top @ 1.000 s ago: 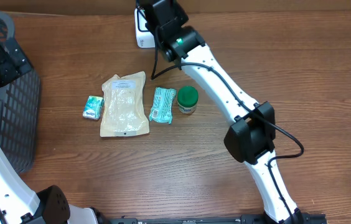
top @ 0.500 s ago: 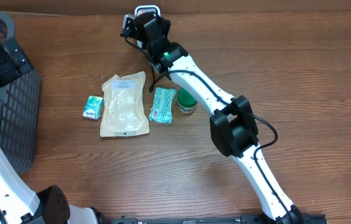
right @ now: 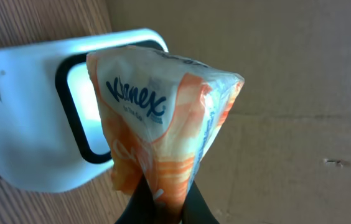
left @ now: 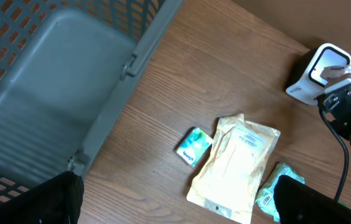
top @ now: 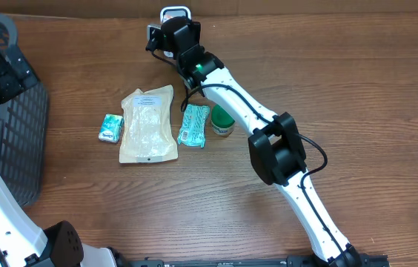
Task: Scan the item barcode
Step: 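Hold the orange tissue pack in front of the scanner window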
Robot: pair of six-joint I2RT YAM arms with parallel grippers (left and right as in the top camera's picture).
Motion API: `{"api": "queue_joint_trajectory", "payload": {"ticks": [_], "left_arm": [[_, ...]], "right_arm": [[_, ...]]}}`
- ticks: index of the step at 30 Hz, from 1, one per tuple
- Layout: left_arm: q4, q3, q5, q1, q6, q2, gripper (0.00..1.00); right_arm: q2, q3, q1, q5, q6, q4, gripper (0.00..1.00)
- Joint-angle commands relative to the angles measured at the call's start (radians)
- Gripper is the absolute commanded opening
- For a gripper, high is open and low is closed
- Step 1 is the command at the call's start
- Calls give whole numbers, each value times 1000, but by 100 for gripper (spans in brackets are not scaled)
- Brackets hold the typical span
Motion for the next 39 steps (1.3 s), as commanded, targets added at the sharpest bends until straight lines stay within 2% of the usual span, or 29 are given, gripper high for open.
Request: {"api": "queue_joint_trajectory", "payload": {"ticks": [1, 8, 13, 25, 30, 33, 35, 39], "left_arm": [[2, 4, 8, 1, 22, 3, 100], [2, 4, 8, 1, 22, 3, 100], [2, 4, 8, 1, 22, 3, 100], [2, 4, 8, 1, 22, 3, 100], [2, 4, 8, 1, 22, 3, 99], [2, 4, 8, 1, 22, 3, 99], [2, 4, 8, 1, 22, 3, 100], [2, 4, 8, 1, 22, 3, 99]], "right_arm": [[19, 21, -23, 16, -67, 10, 4], [20, 21, -32, 13, -98, 18, 4], [20, 21, -31, -41, -165, 2, 4], [22, 19, -34, -150, -198, -2, 4], [23, 14, -35, -164, -295, -1, 4], [24, 14, -40, -165, -296, 0, 4], [31, 14, -46, -159, -292, 34, 4], [63, 14, -48, -143, -293, 207, 4]]}}
